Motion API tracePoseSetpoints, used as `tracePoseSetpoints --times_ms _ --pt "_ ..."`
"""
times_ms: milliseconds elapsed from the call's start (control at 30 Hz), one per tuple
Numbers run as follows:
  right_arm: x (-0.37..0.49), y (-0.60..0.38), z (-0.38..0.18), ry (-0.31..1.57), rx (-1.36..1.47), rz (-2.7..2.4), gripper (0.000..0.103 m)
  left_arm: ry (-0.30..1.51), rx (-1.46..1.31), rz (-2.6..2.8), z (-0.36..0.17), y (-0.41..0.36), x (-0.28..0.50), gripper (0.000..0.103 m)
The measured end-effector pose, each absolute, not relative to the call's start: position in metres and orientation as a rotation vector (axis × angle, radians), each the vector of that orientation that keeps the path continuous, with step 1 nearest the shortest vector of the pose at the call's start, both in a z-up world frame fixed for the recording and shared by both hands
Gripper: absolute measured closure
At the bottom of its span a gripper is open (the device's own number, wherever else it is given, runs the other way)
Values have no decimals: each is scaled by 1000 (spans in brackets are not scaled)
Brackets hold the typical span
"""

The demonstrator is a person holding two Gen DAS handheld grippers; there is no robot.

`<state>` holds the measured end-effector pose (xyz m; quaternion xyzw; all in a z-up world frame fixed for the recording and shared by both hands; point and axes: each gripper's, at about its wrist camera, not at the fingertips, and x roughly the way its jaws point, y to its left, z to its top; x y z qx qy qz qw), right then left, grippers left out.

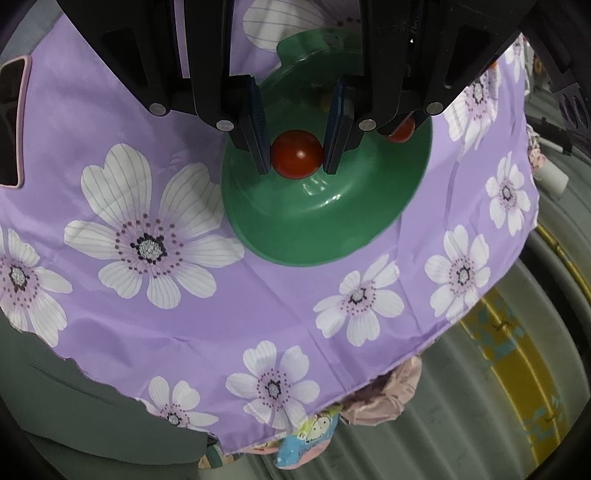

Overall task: Organize fruits
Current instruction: 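Carry the red tomato with the right gripper over the green bowl, then lower the held red tomato into the green bowl with the right gripper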

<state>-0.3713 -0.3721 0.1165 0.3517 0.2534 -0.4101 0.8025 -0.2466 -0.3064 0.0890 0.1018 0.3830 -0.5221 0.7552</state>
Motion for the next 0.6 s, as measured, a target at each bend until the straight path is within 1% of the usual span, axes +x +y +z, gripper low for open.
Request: tracePoseSetpoints --times_ms 600 --pt "-367 -375 109 588 755 -883 72 879 245 -1130 78 -312 -242 75"
